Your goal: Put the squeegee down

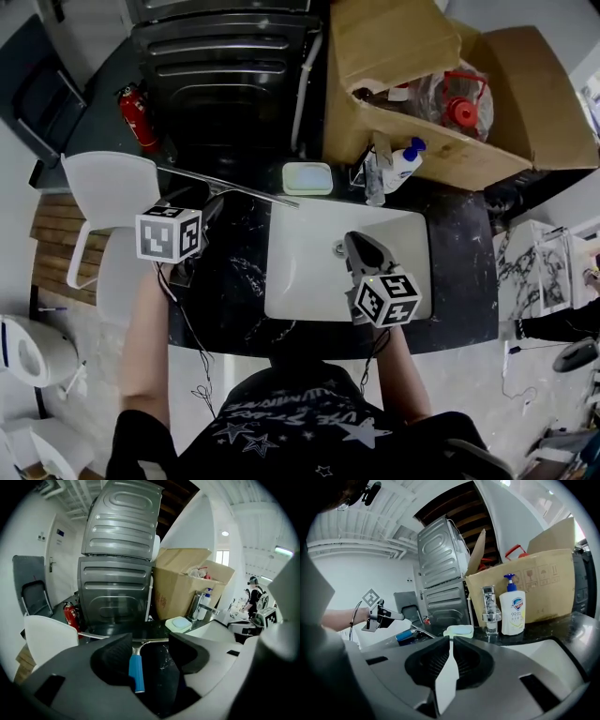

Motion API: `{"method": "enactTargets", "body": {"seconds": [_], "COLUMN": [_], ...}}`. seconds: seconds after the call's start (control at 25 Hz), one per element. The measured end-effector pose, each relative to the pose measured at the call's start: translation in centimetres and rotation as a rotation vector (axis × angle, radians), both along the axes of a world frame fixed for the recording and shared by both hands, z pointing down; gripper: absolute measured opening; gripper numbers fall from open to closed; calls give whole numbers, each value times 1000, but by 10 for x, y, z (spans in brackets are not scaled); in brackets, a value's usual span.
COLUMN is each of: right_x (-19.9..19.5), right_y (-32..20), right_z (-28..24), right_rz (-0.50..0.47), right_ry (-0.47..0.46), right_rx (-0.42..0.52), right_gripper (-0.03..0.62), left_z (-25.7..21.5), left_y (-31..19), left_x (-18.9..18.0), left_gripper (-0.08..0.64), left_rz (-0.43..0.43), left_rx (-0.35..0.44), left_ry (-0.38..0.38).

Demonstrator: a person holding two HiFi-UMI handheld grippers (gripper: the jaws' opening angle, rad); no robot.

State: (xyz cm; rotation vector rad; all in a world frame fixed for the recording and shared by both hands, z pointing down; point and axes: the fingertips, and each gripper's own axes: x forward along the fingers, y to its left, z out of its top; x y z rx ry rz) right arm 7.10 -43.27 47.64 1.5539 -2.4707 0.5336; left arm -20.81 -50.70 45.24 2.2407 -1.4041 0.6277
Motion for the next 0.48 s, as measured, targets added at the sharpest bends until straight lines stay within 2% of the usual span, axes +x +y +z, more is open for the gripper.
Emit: {"method": "enactTargets", "body": {"seconds": [0.32, 0.48], "right_x": [-26, -43], "right_y": [42, 74], "right_z": [-24, -32], "right_rz": [-43, -82], "right_ry": [4, 14], "right_rx": [46, 57], "right_gripper": [55, 55], "left_z": [-52, -70], "left_y": [64, 107], "left_x": [-1, -8], "left_gripper": [184, 108], "left_rz": [27, 11], "left_rx": [159, 220], "left_ry": [22, 43]}}
